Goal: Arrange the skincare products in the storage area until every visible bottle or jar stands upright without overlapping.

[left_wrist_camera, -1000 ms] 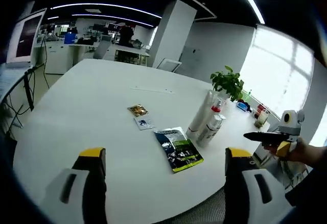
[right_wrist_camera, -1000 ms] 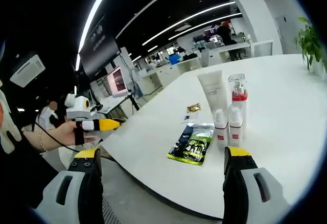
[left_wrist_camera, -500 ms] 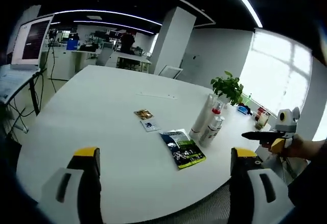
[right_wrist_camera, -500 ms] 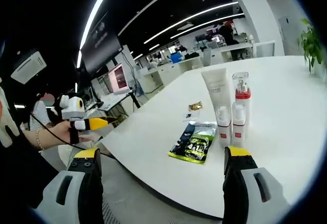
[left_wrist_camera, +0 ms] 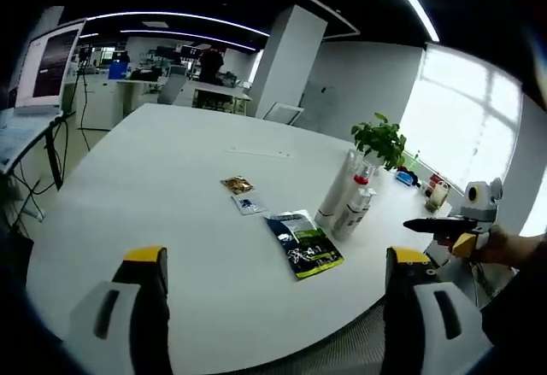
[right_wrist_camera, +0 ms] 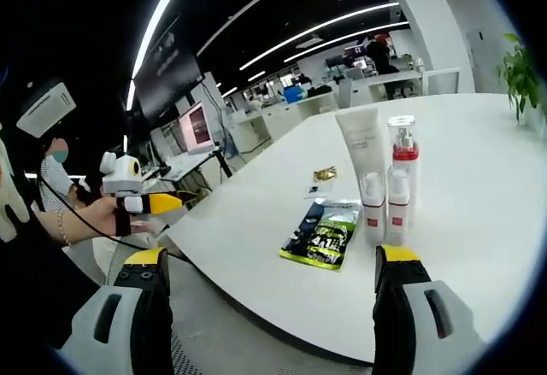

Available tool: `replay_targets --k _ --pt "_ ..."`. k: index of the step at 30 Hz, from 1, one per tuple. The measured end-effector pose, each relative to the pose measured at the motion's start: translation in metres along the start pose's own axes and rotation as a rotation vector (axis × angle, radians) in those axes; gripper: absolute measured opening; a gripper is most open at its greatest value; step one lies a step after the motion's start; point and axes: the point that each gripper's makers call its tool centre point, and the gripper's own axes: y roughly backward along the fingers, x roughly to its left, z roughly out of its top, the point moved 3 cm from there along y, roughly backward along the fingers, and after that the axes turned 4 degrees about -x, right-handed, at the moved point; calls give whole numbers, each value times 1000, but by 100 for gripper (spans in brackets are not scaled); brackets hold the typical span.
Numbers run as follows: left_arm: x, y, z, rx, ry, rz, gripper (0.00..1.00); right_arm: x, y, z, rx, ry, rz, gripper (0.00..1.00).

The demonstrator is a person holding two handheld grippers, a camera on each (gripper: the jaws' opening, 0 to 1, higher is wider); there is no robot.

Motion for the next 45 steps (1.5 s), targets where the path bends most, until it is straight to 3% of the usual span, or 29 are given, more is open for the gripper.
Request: replay_targets --k 16,25,29,45 --pt "0 -33 -2 46 17 4 96 -5 1 -6 19 -3 -22 100" --pt "2 -68 -4 104 -4 2 95 -8 0 -7 28 -11 -33 100" --pt "-3 -85 -13 177 -31 -39 95 -11 1 -6 24 -20 -41 98" --pt "5 -143 -14 257 -33 13 91 -22 2 -6 14 -67 -98 98"
